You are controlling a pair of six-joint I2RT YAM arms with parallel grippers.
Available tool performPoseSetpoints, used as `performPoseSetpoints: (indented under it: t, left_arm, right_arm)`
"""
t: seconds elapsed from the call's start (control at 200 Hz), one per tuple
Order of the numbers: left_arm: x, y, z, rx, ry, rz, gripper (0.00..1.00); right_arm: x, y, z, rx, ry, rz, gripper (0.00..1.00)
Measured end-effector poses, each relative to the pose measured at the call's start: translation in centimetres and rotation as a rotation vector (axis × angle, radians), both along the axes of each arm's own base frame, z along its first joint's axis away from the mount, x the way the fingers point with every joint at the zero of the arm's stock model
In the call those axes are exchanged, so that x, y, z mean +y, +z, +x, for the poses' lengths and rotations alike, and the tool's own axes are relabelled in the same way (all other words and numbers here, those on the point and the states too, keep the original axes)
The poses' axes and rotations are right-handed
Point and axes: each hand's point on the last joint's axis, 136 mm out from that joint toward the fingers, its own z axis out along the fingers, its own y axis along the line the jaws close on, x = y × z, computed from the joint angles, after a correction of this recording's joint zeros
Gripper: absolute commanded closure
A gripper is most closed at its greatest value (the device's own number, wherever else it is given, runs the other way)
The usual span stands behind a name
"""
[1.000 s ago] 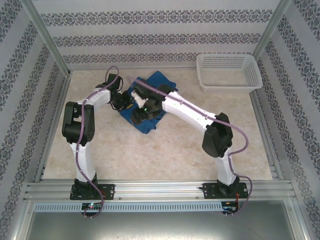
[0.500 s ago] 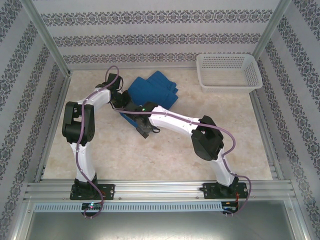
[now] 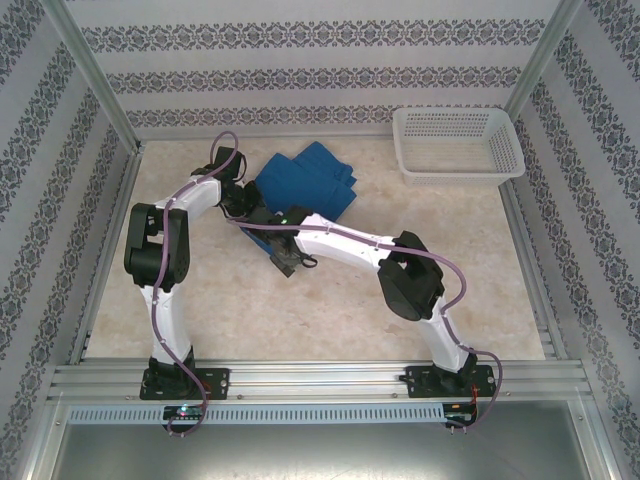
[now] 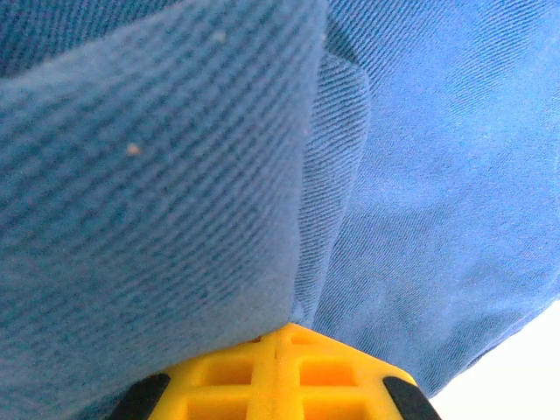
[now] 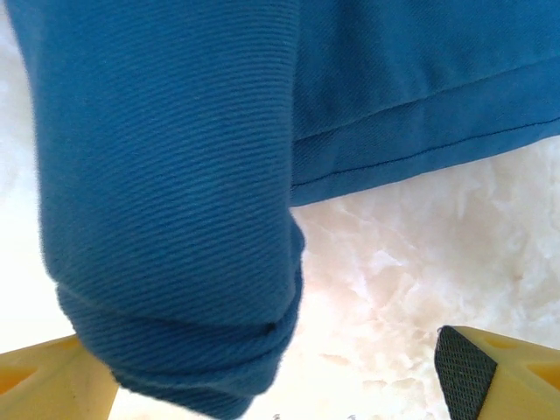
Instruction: Roll up the long pants
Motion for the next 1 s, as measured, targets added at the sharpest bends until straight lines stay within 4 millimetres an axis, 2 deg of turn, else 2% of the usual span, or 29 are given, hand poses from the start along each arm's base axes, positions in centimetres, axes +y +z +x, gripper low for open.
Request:
performPoseSetpoints:
  t: [0.195,0.315,0.38,0.475,0.669,0.714,0.774,0.804,0.859,0.884,0.909,0.999]
  left_arm:
    - [0.0,0.0,0.0,-0.001,0.000,0.001,1.00]
    - [0.0,0.0,0.0,-0.001,0.000,0.001,1.00]
    - [0.0,0.0,0.0,-0.001,0.000,0.001,1.00]
    - [0.1,0.0,0.1,-0.002,0.002,0.005,1.00]
    - [0.2,0.0,0.1,-0.004,0.002,0.008,1.00]
    - [0.2,0.0,0.1,-0.004,0.001,0.009,1.00]
    - [0.2,0.0,0.1,-0.005,0.002,0.009,1.00]
    - [0.2,0.0,0.1,-0.005,0.002,0.009,1.00]
    - [0.3,0.0,0.1,-0.006,0.003,0.012,1.00]
    - [0.3,0.0,0.2,-0.006,0.004,0.012,1.00]
    - [0.3,0.0,0.2,-0.007,0.005,0.013,1.00]
    - [0.7,0.1,0.4,-0.012,0.013,0.018,1.00]
  right_arm:
    - [1.9,-0.1,-1.2,0.019,0.009,0.056,0.08]
    - [2.7,-1.1,-1.4,0.030,0.010,0.066,0.10]
    - [3.0,-2.0,-1.4,0.037,0.010,0.058,0.15]
    - [2.8,-3.0,-1.2,0.045,0.008,0.043,0.23]
    - [2.5,-3.5,0.3,0.030,0.012,0.052,0.30]
    - [2.3,-3.7,0.9,0.027,0.018,0.053,0.35]
    - [1.9,-4.1,1.5,0.025,0.029,0.050,0.49]
    - [1.7,-4.3,1.9,0.023,0.032,0.051,0.60]
    - [1.5,-4.7,2.3,0.023,0.035,0.059,0.89]
    - [1.5,-4.7,2.6,0.024,0.039,0.063,0.95]
    - [1.5,-4.8,2.8,0.024,0.040,0.068,1.00]
    - [1.2,-4.8,3.4,0.034,0.038,0.088,1.00]
